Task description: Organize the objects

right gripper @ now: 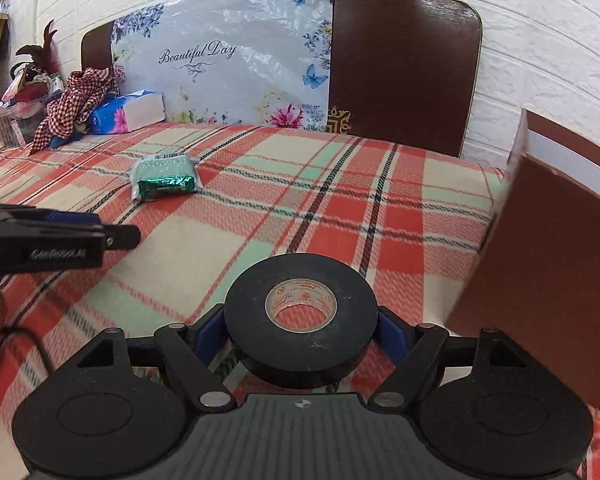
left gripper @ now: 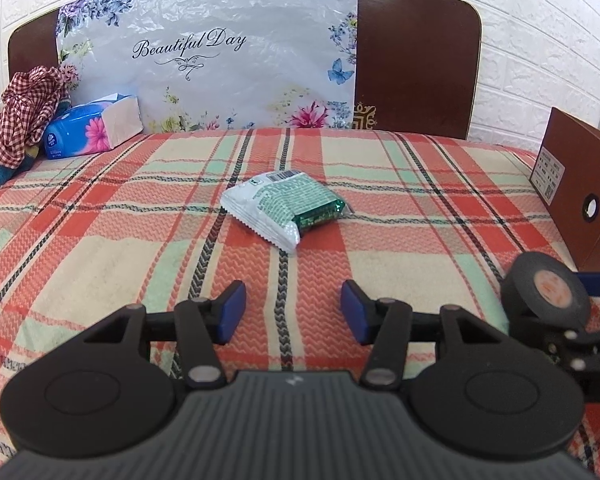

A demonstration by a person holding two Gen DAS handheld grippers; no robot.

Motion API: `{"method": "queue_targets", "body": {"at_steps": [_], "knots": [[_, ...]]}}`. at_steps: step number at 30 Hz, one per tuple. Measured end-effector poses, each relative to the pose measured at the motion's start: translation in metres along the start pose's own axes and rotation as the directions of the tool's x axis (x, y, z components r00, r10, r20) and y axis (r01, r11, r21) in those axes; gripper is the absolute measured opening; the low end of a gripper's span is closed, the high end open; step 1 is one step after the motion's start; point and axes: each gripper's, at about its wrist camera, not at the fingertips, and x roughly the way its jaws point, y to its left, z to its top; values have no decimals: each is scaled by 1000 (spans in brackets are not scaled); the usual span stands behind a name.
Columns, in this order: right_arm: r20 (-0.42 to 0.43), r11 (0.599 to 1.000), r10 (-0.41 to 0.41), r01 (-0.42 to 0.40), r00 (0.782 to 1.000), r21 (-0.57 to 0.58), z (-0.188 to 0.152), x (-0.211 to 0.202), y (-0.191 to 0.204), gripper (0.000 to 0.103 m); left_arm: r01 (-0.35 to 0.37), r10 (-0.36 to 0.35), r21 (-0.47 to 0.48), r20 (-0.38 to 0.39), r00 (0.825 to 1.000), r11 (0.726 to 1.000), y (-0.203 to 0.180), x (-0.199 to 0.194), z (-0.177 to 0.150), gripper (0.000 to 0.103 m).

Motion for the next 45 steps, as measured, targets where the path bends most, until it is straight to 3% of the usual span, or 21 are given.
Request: {"method": "queue_targets", "body": {"at_steps": [11,32,36,41,45], "knots": [[3,1000,1,-1,1000,10,-3,-3,0,82,-7,7,5,-1,1000,1000,0,0,0,64],[2,1000,-10,10,1000,7,-3,-3,-8,86,21,-21,-24,2,1000,999,2,-2,-1,70],[103,999,-34,35,994,-11,-6,-32,-5,85,18,-18,-17,-1,1000,1000,1,-1,-1,71],[259,999,-23,33,966,-35,0,-90,-22,78,24,-24,-6,-7,1000,1000,-1,-1,-1,75],[246,997,-66,52,967,62,9,-106,-58,68,24,-24,-4,-9,1000,1000,-1,0,-1,76]]}}
